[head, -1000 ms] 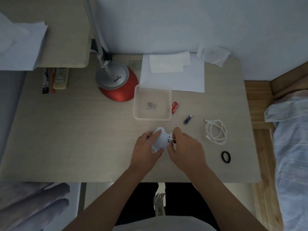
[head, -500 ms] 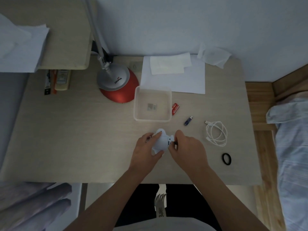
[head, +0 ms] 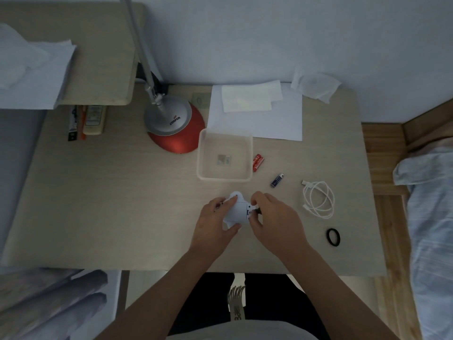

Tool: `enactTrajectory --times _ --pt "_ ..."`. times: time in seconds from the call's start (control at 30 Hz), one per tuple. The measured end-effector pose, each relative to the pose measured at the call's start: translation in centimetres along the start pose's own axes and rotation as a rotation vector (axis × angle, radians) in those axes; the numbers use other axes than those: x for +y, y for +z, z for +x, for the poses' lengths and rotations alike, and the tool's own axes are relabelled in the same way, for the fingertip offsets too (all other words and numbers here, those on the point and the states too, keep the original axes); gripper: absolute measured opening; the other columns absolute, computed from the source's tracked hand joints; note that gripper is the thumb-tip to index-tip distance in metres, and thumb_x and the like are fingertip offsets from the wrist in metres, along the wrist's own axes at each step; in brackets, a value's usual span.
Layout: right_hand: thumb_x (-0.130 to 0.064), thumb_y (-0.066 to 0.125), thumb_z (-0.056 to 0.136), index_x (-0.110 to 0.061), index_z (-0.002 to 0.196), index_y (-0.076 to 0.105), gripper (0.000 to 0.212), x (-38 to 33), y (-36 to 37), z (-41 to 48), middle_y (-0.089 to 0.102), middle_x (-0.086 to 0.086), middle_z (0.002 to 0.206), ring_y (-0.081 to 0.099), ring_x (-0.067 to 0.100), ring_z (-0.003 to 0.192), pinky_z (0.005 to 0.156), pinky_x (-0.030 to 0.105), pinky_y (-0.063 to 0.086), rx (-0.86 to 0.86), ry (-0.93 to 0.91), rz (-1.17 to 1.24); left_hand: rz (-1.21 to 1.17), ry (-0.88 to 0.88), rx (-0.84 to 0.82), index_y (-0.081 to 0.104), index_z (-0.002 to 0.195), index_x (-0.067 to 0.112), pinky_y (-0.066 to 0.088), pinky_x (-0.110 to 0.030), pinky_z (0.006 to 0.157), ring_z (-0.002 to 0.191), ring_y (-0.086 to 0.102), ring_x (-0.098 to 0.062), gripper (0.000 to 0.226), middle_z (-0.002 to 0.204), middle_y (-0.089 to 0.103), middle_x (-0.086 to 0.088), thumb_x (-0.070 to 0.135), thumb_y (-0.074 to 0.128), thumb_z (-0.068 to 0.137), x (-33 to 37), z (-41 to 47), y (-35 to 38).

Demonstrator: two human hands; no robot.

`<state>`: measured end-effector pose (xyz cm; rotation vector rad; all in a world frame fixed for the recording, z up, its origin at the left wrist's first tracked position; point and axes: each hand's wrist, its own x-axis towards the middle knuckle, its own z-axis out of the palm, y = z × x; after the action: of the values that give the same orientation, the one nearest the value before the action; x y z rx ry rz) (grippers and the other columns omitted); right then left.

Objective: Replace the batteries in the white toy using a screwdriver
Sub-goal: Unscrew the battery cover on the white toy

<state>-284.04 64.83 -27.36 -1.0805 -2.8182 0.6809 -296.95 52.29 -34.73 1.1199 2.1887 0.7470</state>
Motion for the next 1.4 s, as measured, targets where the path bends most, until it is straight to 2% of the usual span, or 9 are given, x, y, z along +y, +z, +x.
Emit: enactTrajectory --times 0.13,0.23,0.5,0.63,0.77,0.9,1.0,1.17,1.4 --pt "-0.032 0.042 0.090 -0.020 0.098 0.056 0.020 0.16 0.17 0.01 0.059 -0.003 0.072 0.055 0.020 0.052 0.041 0.028 0.036 0.021 0.001 -0.120 0.004 -0.002 -0.003 0.049 0.143 0.037 0.034 -0.019 0.100 0.122 0.046 -0.015 0.071 0.137 0.049 0.002 0.031 0.080 0.079 0.05 0.01 0.03" --pt "-0.033 0.050 0.089 -0.020 0.097 0.054 0.016 -0.04 0.23 0.14 0.058 -0.003 0.068 0.055 0.020 0.051 0.040 0.028 0.037 0.021 0.018 -0.130 0.003 -0.007 -0.001 0.049 0.144 0.036 0.034 -0.019 0.100 0.121 0.046 -0.014 0.072 0.137 0.049 0.002 0.032 0.080 0.079 0.14 0.05 0.08" --pt "-0.019 0.054 0.073 -0.018 0.091 0.051 0.018 -0.22 0.05 -0.05 0.048 -0.003 0.088 0.038 0.014 0.057 0.045 0.024 0.030 0.003 0.011 -0.014 -0.007 -0.011 0.002 0.049 0.143 0.037 0.039 -0.022 0.101 0.122 0.046 -0.013 0.071 0.137 0.049 0.004 0.034 0.079 0.079 -0.08 0.06 0.14" --pt "-0.027 0.041 0.079 -0.020 0.102 0.055 0.028 -0.35 -0.04 -0.12 0.054 -0.005 0.088 0.049 0.016 0.060 0.047 0.025 0.036 -0.013 -0.028 0.048 0.008 -0.001 -0.002 0.049 0.144 0.037 0.040 -0.023 0.098 0.119 0.046 -0.012 0.072 0.136 0.048 0.005 0.034 0.080 0.079 0.01 0.06 0.14" --pt "-0.023 0.055 0.081 -0.021 0.113 0.057 0.031 -0.13 0.28 -0.03 0.060 -0.004 0.088 0.058 0.019 0.061 0.045 0.027 0.037 -0.003 -0.004 -0.050 0.003 -0.006 -0.001 0.049 0.144 0.037 0.036 -0.019 0.097 0.119 0.046 -0.012 0.072 0.137 0.048 0.005 0.033 0.080 0.079 0.05 0.07 0.09" --pt "-0.026 0.063 0.085 -0.020 0.095 0.057 0.013 -0.15 0.42 -0.12 0.058 -0.004 0.072 0.055 0.019 0.053 0.043 0.025 0.030 0.031 0.009 -0.138 0.001 -0.002 -0.004 0.049 0.144 0.036 0.033 -0.016 0.096 0.119 0.045 -0.011 0.072 0.137 0.048 0.004 0.032 0.080 0.079 0.01 0.02 -0.03" --pt "-0.028 0.061 0.084 -0.020 0.085 0.052 0.012 -0.25 0.48 -0.30 0.055 -0.003 0.074 0.053 0.019 0.054 0.043 0.029 0.037 0.035 0.019 -0.106 0.005 0.005 -0.001 0.050 0.143 0.034 0.035 -0.017 0.096 0.118 0.046 -0.011 0.071 0.137 0.049 0.003 0.033 0.080 0.079 0.01 0.08 -0.05" --pt "-0.018 0.063 0.076 -0.018 0.085 0.051 0.015 -0.13 0.48 -0.26 0.050 -0.004 0.082 0.047 0.017 0.056 0.045 0.029 0.037 0.008 0.014 -0.002 0.013 0.008 -0.001 0.051 0.143 0.034 0.035 -0.017 0.097 0.119 0.048 -0.013 0.071 0.136 0.050 0.003 0.033 0.080 0.078 -0.14 0.13 -0.01" --pt "-0.033 0.046 0.087 -0.020 0.087 0.054 0.015 -0.01 0.71 -0.25 0.058 -0.003 0.067 0.055 0.022 0.052 0.041 0.031 0.038 0.048 0.036 -0.137 0.011 0.001 -0.017 0.049 0.144 0.036 0.032 -0.015 0.098 0.120 0.046 -0.011 0.071 0.136 0.049 0.005 0.035 0.079 0.079 -0.04 0.25 -0.13"
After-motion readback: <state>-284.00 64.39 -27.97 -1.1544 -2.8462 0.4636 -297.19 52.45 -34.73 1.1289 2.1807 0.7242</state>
